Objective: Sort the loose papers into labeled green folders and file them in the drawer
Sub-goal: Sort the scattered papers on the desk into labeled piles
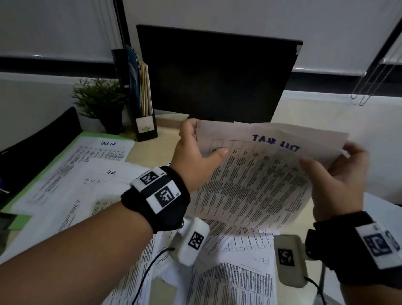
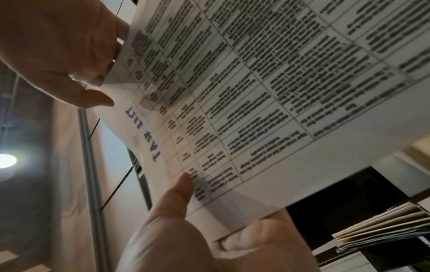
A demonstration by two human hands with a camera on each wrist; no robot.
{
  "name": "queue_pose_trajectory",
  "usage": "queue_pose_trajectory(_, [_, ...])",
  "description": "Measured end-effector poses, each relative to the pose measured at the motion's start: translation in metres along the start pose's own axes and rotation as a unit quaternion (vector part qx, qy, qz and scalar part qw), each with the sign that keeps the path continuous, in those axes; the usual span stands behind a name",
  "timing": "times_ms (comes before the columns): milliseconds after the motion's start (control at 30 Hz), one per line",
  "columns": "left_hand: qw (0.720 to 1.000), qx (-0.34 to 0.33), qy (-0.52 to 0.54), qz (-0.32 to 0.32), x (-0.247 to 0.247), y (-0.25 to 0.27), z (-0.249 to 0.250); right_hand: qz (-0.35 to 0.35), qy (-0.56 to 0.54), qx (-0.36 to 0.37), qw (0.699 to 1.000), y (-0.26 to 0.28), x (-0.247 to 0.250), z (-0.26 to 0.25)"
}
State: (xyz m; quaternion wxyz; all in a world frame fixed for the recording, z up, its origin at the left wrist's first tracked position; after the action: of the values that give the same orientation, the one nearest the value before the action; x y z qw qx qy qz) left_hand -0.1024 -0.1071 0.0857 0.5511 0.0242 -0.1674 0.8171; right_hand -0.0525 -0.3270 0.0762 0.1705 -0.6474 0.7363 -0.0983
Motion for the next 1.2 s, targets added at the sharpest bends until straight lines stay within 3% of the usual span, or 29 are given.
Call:
queue_pose_trajectory(133, [0.999, 0.035, -0.010, -0.002, -0.004, -0.006, -0.006, -0.042, 0.080, -0.063, 0.994, -0.004, 0.001, 0.016])
queue_pose_trajectory(233, [0.995, 0.082, -0.029, -0.040, -0.011, -0.009, -0.024, -0.046, 0.126, -0.115, 0.984, -0.008, 0.002, 0.029])
queue_pose_trajectory(333, [0.984, 0.131, -0.092, -0.083, -0.019, -0.003, -0.055, -0.024, 0.124, -0.116, 0.985, -0.009, 0.000, 0.028])
queue_pose_trajectory(467, [0.981, 0.123, -0.098, -0.110, -0.015, 0.008, -0.071, 0.035, 0.083, -0.047, 0.995, -0.010, -0.007, 0.003])
queue_pose_trajectory(567, [0.992, 0.075, -0.052, -0.087, 0.007, 0.010, -0.060, 0.055, 0.061, 0.002, 0.997, -0.008, -0.021, -0.021])
queue_pose_trajectory(667, [0.998, 0.050, -0.024, -0.021, 0.050, 0.005, -0.059, 0.048, 0.034, 0.008, 0.998, -0.002, -0.050, -0.027])
queue_pose_trajectory(733, [0.997, 0.071, -0.009, 0.016, 0.085, -0.002, -0.065, 0.012, 0.037, -0.045, 0.998, 0.007, -0.078, -0.016])
queue_pose_trajectory(800, [0.993, 0.096, -0.027, 0.065, 0.134, -0.011, -0.079, -0.045, 0.073, -0.150, 0.985, 0.028, -0.116, 0.011])
queue_pose_trajectory(900, [0.978, 0.143, -0.106, 0.110, 0.218, -0.032, -0.108, -0.147, 0.241, -0.305, 0.909, 0.073, -0.170, 0.055])
queue_pose_trajectory(1033, [0.936, 0.214, -0.256, 0.108, 0.334, -0.062, -0.157, -0.339, 0.471, -0.388, 0.716, 0.150, -0.235, 0.101])
queue_pose_trajectory(1100, [0.906, 0.236, -0.333, 0.113, 0.379, -0.069, -0.175, -0.356, 0.549, -0.394, 0.645, 0.176, -0.252, 0.114])
queue_pose_trajectory(1200, [0.867, 0.258, -0.410, 0.115, 0.432, -0.075, -0.194, -0.330, 0.645, -0.372, 0.580, 0.196, -0.266, 0.128])
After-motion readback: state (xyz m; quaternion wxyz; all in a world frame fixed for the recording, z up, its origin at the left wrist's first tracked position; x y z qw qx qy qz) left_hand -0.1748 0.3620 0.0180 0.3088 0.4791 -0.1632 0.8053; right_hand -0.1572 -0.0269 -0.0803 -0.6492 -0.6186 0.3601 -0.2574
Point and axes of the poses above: each hand's wrist, its own y-axis away from the middle knuckle, its own x-axis out of the back of the hand, z = x × y, the point moved 1 cm from there along -y, towards the middle knuckle, and after that the axes turned 3 degrees about y, right-handed, at the moved point
